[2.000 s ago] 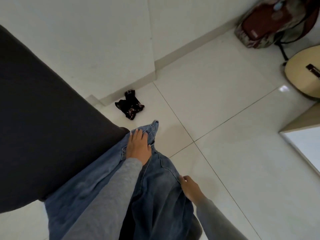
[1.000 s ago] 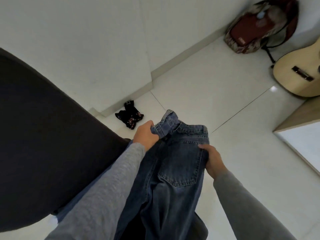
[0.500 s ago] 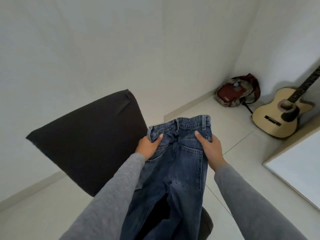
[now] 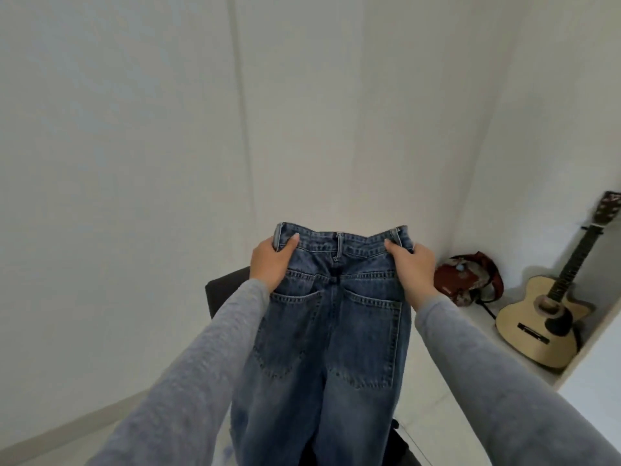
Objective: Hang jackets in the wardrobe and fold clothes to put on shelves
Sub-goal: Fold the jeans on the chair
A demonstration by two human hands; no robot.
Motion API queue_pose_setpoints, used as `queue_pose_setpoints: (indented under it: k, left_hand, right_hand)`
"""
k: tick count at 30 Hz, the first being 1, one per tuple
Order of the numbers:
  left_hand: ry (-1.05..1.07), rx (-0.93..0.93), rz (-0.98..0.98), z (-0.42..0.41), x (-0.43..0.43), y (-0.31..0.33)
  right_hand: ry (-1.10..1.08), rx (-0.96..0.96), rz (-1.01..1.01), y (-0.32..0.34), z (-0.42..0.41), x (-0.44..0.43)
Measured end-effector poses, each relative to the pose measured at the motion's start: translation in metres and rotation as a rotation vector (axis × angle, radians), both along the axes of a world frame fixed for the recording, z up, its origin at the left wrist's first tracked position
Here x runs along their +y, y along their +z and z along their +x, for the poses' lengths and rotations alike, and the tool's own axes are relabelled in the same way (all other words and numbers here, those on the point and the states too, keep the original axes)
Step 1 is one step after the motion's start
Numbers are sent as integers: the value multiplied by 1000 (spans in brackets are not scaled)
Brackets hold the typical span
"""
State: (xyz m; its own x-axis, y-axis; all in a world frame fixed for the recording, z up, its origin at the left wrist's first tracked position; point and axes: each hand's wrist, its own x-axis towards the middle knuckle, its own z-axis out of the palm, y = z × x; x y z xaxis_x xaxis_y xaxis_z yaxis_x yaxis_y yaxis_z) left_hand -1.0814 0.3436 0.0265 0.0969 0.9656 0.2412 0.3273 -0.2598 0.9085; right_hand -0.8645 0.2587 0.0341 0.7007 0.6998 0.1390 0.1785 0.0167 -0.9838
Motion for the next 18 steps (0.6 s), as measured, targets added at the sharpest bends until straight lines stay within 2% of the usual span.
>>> queue_pose_setpoints:
  k: [4,10,15,18]
  left_hand:
    - [13,-89,142,-14,-17,66]
    - [71,-240,119,-8,-32,152]
    - [3,-192,171,13,-55,177]
    - [-11,-229,193,15,-56,174]
  right_hand:
    - [59,5,65,60,-18,-2]
    - [178,-26,216,146,-36,1]
    - [374,43,236,174,-56,2]
    - [444,70,228,176,-62,0]
